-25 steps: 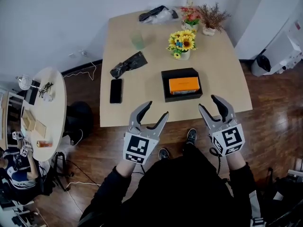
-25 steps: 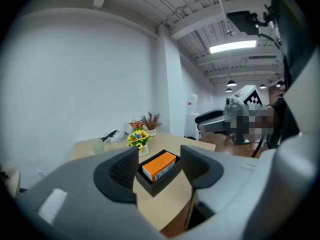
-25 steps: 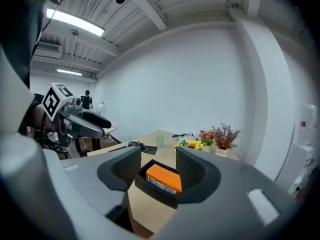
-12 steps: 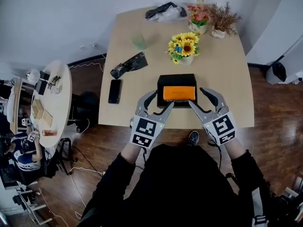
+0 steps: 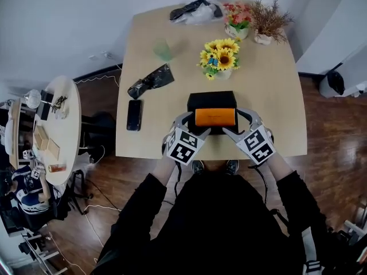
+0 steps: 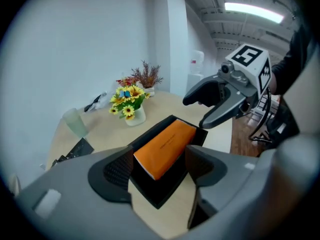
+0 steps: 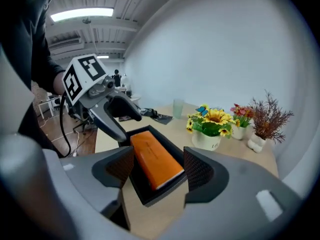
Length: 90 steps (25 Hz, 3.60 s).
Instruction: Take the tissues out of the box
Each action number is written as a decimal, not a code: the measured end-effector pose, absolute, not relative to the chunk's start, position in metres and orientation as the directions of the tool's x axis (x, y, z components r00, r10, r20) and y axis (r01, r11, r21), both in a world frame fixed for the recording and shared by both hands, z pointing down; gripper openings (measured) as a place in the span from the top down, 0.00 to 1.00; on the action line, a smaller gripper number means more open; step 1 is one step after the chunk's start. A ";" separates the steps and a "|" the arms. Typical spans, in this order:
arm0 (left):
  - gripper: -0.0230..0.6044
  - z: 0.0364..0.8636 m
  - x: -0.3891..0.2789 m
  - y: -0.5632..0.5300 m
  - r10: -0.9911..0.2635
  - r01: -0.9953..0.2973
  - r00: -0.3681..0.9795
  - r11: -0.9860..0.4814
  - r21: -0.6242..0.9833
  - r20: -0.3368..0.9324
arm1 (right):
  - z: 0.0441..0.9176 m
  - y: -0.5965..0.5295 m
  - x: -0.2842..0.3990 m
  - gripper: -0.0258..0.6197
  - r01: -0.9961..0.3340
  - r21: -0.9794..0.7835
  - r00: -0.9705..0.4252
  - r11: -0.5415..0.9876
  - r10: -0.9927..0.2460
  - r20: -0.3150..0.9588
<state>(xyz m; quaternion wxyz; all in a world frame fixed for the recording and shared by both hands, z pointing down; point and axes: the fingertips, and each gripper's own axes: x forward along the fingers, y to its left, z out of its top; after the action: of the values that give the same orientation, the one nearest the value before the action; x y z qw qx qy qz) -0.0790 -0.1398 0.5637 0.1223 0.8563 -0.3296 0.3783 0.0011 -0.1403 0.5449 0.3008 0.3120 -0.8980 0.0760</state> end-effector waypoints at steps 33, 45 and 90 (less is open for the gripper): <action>0.49 0.609 -0.076 -0.142 -0.341 -0.627 0.490 -0.778 0.052 0.802 | 0.627 -0.151 -0.026 0.54 -0.321 0.182 -0.383 0.929 -0.303 0.873; 0.47 0.520 -0.130 -0.136 -0.587 -0.705 0.459 -0.697 -0.128 0.666 | 0.533 -0.150 -0.040 0.55 -0.344 0.274 -0.485 0.898 -0.420 0.767; 0.75 0.523 0.120 -0.096 -0.213 -0.152 0.674 -0.977 -0.149 0.708 | 0.516 -0.079 0.193 0.54 -0.669 0.351 -0.192 0.655 -0.608 0.770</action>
<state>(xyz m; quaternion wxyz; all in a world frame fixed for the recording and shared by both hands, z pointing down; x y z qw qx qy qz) 0.1197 -0.0964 0.5233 -0.0387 0.9140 -0.0998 0.3914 0.1926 -0.0789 0.5162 0.4823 0.4141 -0.7713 0.0317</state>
